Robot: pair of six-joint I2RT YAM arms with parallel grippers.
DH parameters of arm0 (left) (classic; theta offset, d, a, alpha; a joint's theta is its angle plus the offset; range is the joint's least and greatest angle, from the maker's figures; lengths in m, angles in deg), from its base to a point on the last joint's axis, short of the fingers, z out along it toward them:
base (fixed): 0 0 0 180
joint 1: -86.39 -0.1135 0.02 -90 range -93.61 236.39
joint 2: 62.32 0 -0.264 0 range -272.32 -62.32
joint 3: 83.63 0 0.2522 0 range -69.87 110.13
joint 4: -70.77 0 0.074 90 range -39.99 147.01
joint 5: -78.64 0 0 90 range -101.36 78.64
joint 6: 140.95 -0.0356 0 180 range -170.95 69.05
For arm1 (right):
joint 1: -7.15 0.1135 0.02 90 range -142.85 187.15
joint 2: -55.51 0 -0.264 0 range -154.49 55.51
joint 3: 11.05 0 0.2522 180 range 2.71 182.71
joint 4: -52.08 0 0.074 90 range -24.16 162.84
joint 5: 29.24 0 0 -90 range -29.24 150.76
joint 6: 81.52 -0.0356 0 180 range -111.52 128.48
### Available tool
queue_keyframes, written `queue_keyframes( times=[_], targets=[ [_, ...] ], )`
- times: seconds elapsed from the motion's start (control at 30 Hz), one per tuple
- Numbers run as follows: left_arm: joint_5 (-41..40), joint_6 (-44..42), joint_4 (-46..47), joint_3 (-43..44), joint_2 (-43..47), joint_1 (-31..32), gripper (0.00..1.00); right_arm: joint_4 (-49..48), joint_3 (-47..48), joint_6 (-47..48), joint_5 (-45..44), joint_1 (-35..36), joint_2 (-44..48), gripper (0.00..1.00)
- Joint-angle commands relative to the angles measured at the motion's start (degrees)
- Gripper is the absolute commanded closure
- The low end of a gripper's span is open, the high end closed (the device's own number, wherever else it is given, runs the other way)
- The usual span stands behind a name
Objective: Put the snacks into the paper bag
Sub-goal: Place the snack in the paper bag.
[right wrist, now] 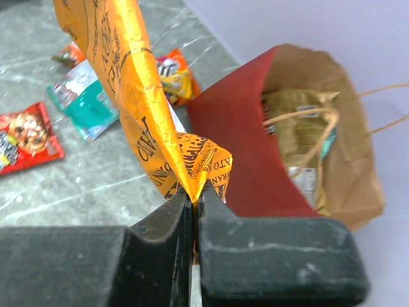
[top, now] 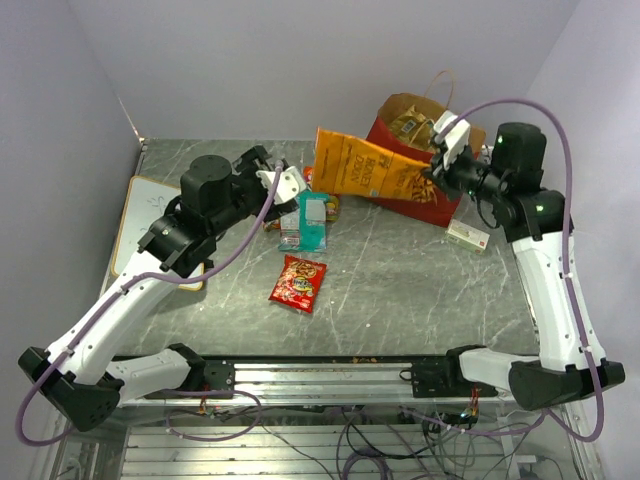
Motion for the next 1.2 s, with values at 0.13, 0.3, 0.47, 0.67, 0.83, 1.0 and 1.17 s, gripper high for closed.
queue_keyframes(
  times=[0.13,0.3,0.47,0.67,0.83,1.0,1.17],
  targets=[
    [-10.5,0.5,8.4,-4.4,3.1,-2.2,0.11,-5.3,17.3,-7.2,-7.9,-2.2,-7.3,1.00],
    [-11.2,0.0,9.4,-6.9,4.3,-2.8,0.07,-9.5,25.2,-9.3,-9.2,-6.6,-12.1,1.00],
    [-11.2,-0.1,9.3,-7.5,4.7,-2.9,0.03,-13.4,29.6,-11.4,-7.4,-12.8,-16.3,1.00],
    [-10.6,-0.3,9.3,-8.1,4.9,-2.9,0.01,-15.1,31.4,-10.3,-6.0,-17.6,-21.4,1.00],
    [-10.4,-0.8,10.0,-9.2,5.0,-2.9,0.01,-14.3,31.3,-9.3,-1.5,-21.0,-25.1,1.00],
    [-9.8,-1.1,10.0,-9.7,4.9,-2.9,0.01,-13.4,29.2,-7.1,1.3,-22.7,-26.8,1.00],
    [-9.5,-1.0,10.0,-9.6,4.5,-2.9,0.01,-11.6,28.6,-4.6,2.3,-23.3,-28.2,1.00]
  ],
)
